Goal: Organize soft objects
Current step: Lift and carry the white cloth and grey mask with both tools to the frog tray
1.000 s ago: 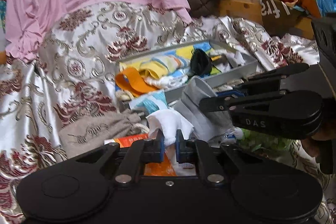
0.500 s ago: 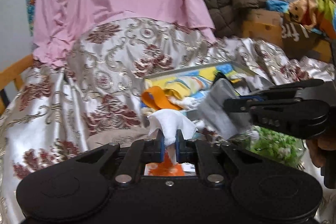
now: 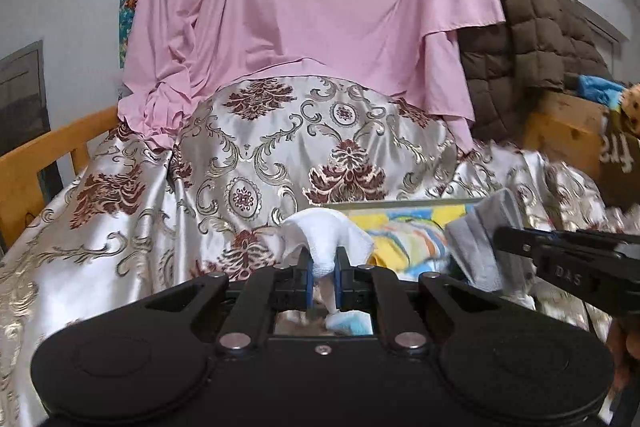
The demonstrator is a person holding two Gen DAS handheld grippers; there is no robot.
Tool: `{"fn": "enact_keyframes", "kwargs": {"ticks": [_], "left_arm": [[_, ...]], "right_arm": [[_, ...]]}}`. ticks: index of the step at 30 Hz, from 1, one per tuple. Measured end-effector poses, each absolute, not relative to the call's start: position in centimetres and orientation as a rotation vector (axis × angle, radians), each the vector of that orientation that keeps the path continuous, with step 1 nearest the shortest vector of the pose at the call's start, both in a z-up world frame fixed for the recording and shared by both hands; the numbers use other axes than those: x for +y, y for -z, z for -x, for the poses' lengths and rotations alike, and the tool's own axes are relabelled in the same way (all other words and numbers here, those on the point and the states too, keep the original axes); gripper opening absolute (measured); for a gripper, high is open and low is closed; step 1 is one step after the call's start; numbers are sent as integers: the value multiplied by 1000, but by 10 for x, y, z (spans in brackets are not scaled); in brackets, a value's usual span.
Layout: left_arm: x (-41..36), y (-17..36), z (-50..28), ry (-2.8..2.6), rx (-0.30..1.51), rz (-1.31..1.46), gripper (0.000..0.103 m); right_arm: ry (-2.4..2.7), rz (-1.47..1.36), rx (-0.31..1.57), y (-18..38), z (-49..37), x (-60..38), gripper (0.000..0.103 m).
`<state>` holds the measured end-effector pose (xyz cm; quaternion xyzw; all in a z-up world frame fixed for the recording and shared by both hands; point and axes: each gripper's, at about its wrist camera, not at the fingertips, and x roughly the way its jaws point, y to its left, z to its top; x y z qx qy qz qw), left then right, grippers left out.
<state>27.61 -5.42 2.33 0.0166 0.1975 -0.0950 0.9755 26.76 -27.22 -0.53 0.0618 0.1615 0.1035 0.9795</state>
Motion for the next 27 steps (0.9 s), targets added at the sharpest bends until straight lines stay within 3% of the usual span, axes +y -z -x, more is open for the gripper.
{"fn": "enact_keyframes", "kwargs": {"ticks": [15, 27], "left_arm": [[-135, -12, -391, 233, 427, 58, 10], [-217, 25, -453, 372, 446, 22, 10]], "right_arm": [[-134, -284, 317, -4, -348, -356, 3], [-79, -397, 431, 30, -388, -411, 3]]}}
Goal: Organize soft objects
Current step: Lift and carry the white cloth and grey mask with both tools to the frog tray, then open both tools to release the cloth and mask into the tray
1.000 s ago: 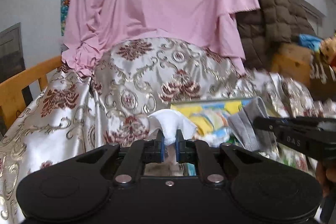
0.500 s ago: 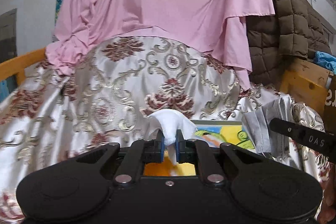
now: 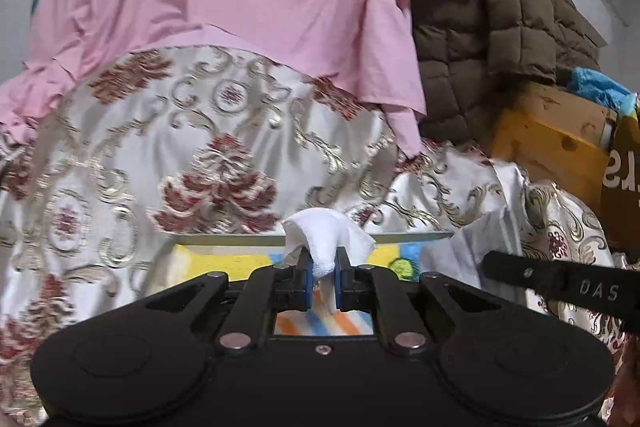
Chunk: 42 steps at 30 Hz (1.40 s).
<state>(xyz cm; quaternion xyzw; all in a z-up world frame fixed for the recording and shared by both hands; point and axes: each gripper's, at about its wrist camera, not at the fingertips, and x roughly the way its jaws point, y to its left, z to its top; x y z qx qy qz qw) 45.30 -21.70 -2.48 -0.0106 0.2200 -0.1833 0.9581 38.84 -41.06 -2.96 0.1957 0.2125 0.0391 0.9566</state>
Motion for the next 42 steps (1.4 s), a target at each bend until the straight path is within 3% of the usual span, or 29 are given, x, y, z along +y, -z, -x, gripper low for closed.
{"fn": "enact_keyframes", "kwargs": {"ticks": [6, 10, 15, 19, 20, 22, 23, 26, 28, 32, 37, 42], "left_arm": [[-234, 44, -461, 423, 493, -2, 11], [-239, 53, -462, 432, 533, -6, 13], [-239, 60, -461, 436, 560, -2, 17], [-238, 63, -460, 434, 580, -6, 19], [-237, 64, -460, 429, 583, -4, 22], [-235, 65, -459, 416, 586, -6, 37], [-234, 65, -458, 414, 585, -6, 39], [-230, 64, -455, 410, 581, -16, 47], [-226, 63, -454, 400, 570, -17, 61], [-214, 55, -448, 381, 560, 25, 68], [-199, 38, -437, 353, 533, 48, 84], [-185, 18, -419, 335, 516, 55, 92]], "right_arm": [[-88, -446, 490, 44, -399, -419, 5], [-80, -448, 526, 50, -402, -424, 17], [-62, -425, 546, 53, -402, -422, 20], [-47, -408, 555, 54, -403, -420, 33], [-47, -407, 558, 54, -403, -420, 36], [-47, -398, 565, 55, -403, -419, 47], [-45, -385, 568, 55, -403, -417, 51], [-32, -362, 576, 55, -403, -415, 55], [-29, -357, 577, 55, -402, -415, 61], [-49, -384, 570, 52, -398, -416, 74], [-83, -431, 540, 39, -387, -420, 83], [-81, -458, 481, 21, -366, -421, 91]]}}
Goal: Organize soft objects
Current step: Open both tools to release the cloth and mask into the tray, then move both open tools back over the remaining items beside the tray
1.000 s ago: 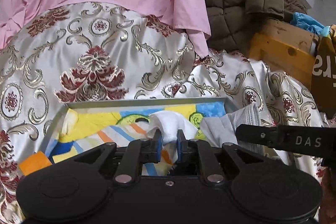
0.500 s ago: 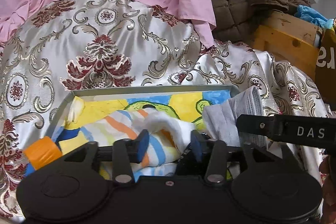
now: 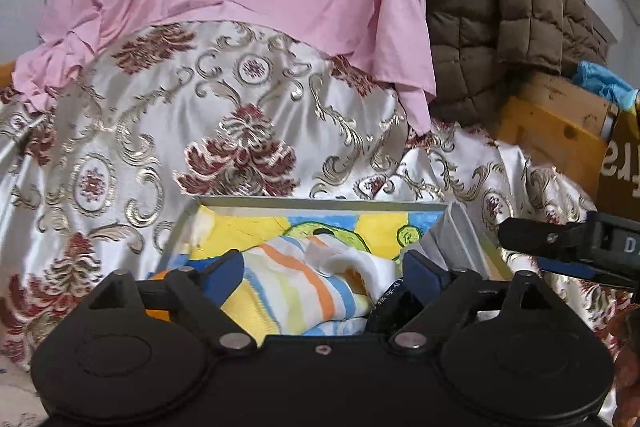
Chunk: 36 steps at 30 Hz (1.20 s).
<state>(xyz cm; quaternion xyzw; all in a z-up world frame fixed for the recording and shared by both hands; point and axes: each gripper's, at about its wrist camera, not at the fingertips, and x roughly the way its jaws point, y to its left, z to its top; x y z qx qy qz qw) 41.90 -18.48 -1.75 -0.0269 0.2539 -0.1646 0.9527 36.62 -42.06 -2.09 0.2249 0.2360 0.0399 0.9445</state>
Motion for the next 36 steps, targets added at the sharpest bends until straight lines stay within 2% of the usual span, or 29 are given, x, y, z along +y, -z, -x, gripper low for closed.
{"fn": "enact_keyframes", "kwargs": {"ticks": [7, 15, 27, 36], "left_arm": [[-159, -17, -374, 318, 455, 65, 100], [-124, -38, -302, 303, 394, 103, 102], [-51, -49, -213, 255, 404, 172, 102], [-7, -44, -163, 171, 458, 151, 102]], "right_arm": [[-85, -466, 399, -4, -328, -412, 99], [-116, -393, 333, -28, -278, -381, 103], [-161, -292, 231, -45, -198, -322, 103], [-154, -242, 244, -37, -158, -290, 103]]}}
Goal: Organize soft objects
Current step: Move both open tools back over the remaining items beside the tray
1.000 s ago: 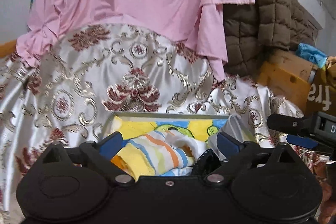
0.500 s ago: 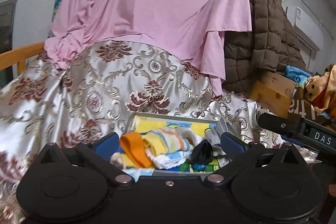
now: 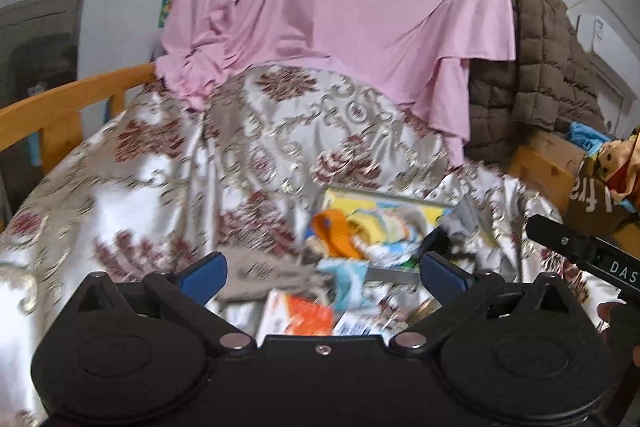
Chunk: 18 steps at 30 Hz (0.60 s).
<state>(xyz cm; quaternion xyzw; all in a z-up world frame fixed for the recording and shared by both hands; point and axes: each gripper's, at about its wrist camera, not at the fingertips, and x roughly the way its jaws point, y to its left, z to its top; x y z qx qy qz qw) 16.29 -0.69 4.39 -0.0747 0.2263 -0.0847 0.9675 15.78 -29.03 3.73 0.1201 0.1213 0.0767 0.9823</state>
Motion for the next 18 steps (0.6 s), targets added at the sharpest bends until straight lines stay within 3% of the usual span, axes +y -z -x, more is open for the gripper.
{"fn": "enact_keyframes", "kwargs": {"ticks": [18], "left_arm": [[38, -19, -112, -54, 690, 152, 102]], "right_arm": [[-216, -117, 411, -8, -106, -231, 103]]}}
